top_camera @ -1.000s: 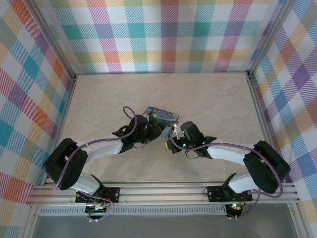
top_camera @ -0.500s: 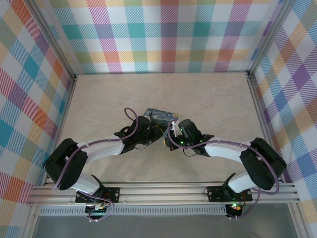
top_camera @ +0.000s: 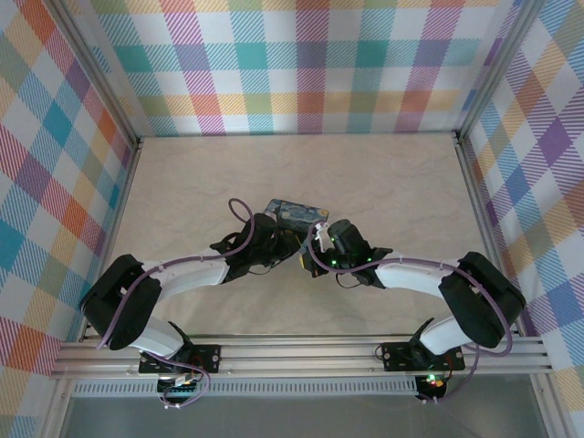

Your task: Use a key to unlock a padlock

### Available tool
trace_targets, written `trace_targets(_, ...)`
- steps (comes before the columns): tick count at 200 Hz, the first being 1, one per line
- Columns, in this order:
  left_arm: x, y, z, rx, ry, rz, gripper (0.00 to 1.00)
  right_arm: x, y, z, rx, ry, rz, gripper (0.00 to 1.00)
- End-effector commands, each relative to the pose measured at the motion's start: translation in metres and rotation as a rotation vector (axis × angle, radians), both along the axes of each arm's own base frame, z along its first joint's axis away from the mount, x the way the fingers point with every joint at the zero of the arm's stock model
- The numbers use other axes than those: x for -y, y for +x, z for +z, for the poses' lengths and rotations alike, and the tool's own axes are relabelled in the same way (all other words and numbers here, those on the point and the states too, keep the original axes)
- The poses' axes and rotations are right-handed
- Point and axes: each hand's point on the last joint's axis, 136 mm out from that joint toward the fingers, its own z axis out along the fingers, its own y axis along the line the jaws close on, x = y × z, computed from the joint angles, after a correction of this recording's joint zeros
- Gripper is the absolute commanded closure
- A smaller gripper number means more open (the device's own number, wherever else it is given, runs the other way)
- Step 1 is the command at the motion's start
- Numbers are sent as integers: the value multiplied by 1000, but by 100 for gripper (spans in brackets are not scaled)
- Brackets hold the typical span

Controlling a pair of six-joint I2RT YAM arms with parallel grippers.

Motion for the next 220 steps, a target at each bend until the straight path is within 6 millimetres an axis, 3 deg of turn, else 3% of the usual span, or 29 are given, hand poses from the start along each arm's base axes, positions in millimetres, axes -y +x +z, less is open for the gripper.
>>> trace_targets(1, 13, -1, 14, 15, -29, -17, 100, -12, 11, 17, 48, 52, -7, 100)
trace_targets(220, 15, -3, 3, -29, -29, 1, 100, -8, 19, 34, 118, 137, -76, 100)
